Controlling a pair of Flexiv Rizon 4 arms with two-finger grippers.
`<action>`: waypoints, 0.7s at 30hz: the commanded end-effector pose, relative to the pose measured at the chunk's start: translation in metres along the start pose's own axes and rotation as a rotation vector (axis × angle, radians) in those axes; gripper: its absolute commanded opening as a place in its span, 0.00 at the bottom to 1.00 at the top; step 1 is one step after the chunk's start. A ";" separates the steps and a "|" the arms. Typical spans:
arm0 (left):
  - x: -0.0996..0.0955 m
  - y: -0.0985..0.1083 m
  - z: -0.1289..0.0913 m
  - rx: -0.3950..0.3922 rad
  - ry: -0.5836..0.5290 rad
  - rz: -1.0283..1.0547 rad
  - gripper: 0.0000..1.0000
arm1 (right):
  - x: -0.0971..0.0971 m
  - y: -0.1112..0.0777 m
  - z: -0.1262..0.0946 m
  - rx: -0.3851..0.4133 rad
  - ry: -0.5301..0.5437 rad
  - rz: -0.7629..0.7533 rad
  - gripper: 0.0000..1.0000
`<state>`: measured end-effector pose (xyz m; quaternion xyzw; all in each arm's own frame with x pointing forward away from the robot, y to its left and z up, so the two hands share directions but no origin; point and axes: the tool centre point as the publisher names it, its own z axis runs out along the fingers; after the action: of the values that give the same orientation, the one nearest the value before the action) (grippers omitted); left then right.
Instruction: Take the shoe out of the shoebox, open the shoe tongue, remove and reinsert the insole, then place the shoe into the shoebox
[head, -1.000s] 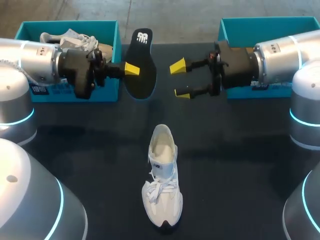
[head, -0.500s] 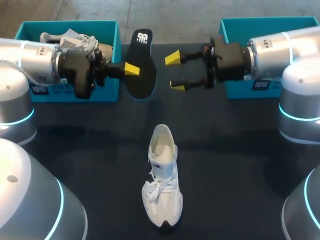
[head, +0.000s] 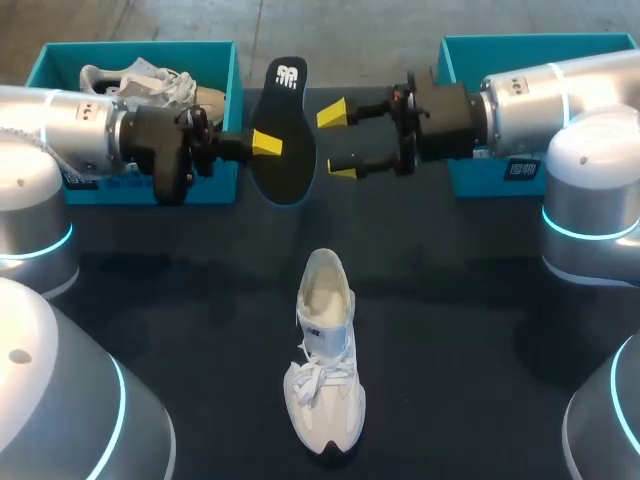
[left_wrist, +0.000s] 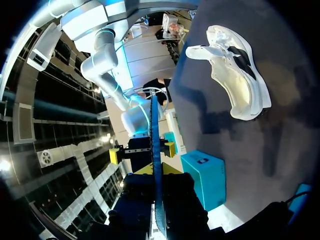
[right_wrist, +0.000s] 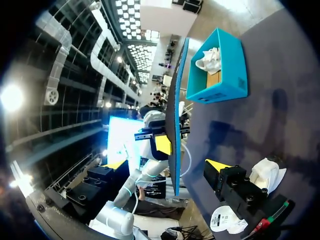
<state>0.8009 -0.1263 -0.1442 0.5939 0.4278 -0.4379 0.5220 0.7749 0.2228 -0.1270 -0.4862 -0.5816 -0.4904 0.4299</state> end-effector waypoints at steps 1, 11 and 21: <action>0.000 -0.005 0.005 -0.015 -0.005 0.006 0.00 | -0.005 0.000 0.010 -0.005 0.010 0.001 0.90; 0.003 -0.008 0.010 -0.024 0.011 0.022 0.00 | -0.006 -0.003 0.014 -0.014 0.014 -0.001 0.65; 0.002 -0.006 0.013 -0.030 -0.001 0.008 0.00 | -0.005 -0.004 0.015 -0.024 0.005 -0.010 0.49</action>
<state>0.7943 -0.1364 -0.1477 0.5884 0.4321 -0.4306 0.5308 0.7726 0.2343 -0.1349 -0.4849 -0.5767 -0.5015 0.4251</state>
